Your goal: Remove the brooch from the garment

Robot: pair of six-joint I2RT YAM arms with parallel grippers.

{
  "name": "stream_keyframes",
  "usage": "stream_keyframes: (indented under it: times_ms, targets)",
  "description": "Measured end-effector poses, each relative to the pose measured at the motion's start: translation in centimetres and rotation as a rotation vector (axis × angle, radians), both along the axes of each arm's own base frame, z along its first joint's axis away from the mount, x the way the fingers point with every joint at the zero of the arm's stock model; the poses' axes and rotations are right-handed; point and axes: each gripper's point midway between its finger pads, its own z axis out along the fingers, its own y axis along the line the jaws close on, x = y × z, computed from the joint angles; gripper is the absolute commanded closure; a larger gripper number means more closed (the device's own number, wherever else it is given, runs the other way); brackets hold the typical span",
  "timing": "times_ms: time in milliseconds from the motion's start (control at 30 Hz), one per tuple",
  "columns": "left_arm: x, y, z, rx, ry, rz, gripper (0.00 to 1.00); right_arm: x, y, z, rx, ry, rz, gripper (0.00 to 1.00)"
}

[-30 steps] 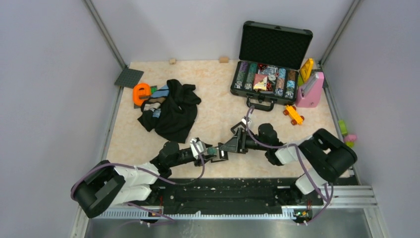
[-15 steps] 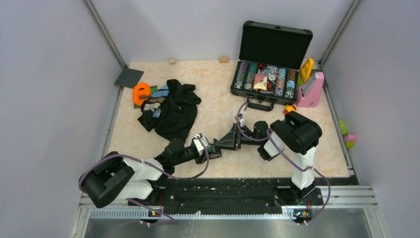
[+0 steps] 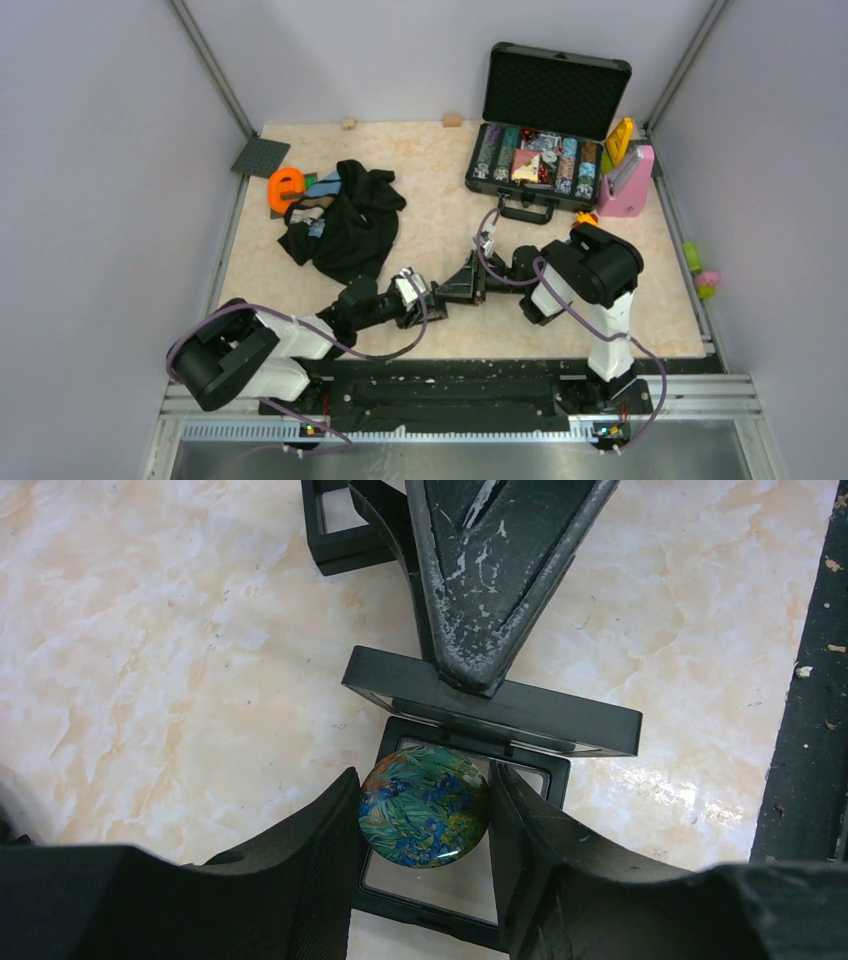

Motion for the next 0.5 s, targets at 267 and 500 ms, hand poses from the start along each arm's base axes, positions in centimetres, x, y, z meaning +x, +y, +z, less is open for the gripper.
stream_keyframes:
  times_ms: [267, 500]
  targets:
    - [-0.38, -0.45, -0.44, 0.017, 0.027, -0.037, 0.65, 0.0, -0.01, -0.04, -0.001, 0.001, -0.001, 0.63]
    - [-0.43, -0.93, -0.56, 0.023, 0.045, -0.058, 0.56, 0.06, -0.01, -0.15, -0.004, 0.004, -0.004, 0.63]
